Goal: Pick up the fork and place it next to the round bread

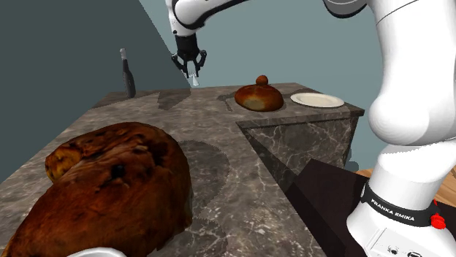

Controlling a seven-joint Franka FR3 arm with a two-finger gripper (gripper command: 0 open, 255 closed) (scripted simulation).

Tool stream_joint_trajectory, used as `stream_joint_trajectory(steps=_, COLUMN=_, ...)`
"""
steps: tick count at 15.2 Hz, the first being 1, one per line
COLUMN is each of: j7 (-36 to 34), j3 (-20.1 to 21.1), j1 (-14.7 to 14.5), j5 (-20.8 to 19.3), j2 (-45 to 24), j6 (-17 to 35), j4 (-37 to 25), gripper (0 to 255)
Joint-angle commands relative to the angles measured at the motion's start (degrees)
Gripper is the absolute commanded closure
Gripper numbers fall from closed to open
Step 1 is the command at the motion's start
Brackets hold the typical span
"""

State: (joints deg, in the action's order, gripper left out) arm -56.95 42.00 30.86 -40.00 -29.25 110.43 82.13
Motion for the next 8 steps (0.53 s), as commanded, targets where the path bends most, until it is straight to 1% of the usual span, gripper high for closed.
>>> stream_joint_trajectory(steps=1, j7=-0.56, j3=-0.20, j1=0.13, j5=-0.41, j2=-0.28, j6=1.19, j4=1.07, gripper=255)
stream_joint_trajectory(steps=8, j7=-2.80, j3=-1.08, j1=0.30, j5=-2.11, j2=-1.55, j6=5.18, j4=4.52, gripper=255)
